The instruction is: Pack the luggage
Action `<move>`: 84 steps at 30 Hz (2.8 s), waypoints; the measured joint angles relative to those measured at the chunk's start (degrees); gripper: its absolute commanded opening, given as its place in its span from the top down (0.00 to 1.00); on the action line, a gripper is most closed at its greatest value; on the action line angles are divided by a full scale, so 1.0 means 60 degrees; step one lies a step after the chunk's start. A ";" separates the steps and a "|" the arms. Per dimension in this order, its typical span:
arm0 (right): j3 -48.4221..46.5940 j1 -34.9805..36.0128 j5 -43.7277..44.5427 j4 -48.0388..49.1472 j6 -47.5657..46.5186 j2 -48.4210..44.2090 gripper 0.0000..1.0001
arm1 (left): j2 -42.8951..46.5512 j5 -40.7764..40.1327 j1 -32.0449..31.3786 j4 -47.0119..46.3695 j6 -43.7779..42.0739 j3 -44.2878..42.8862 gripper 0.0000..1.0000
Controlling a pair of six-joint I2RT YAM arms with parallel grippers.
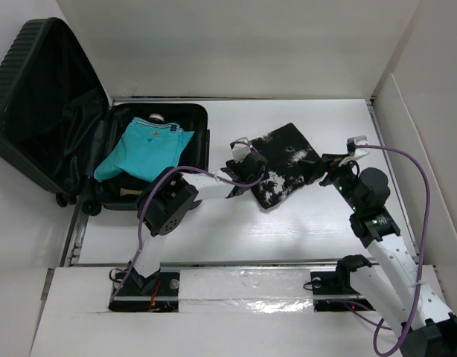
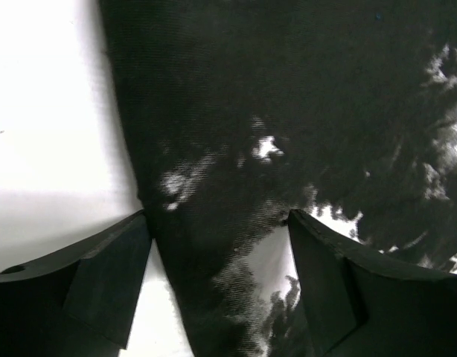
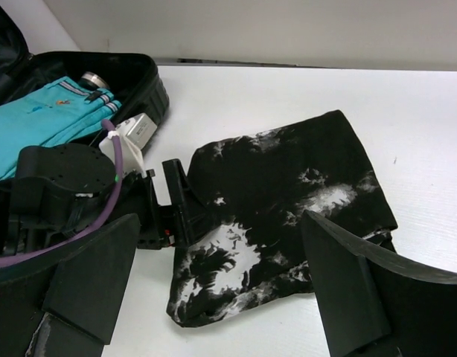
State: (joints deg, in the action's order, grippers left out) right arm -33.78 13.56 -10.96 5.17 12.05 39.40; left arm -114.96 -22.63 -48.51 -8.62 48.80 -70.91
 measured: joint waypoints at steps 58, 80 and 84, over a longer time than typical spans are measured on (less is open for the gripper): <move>0.0146 0.0441 -0.0062 0.0025 -0.0102 -0.0943 0.08 | 0.4903 0.5796 1.0160 0.0707 -0.4226 0.1096 1.00; 0.0146 0.0506 -0.0080 -0.0091 -0.0222 -0.0922 0.09 | 0.6645 0.4371 1.0848 0.1814 -0.3351 0.2331 1.00; 0.0142 0.0506 -0.0106 -0.0106 -0.0226 -0.0922 0.09 | 0.7056 0.4295 1.0848 0.2055 -0.3184 0.2583 1.00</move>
State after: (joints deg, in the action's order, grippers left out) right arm -32.93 16.60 -11.60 4.54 10.70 33.87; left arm -72.62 3.14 16.58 3.70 29.69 -55.42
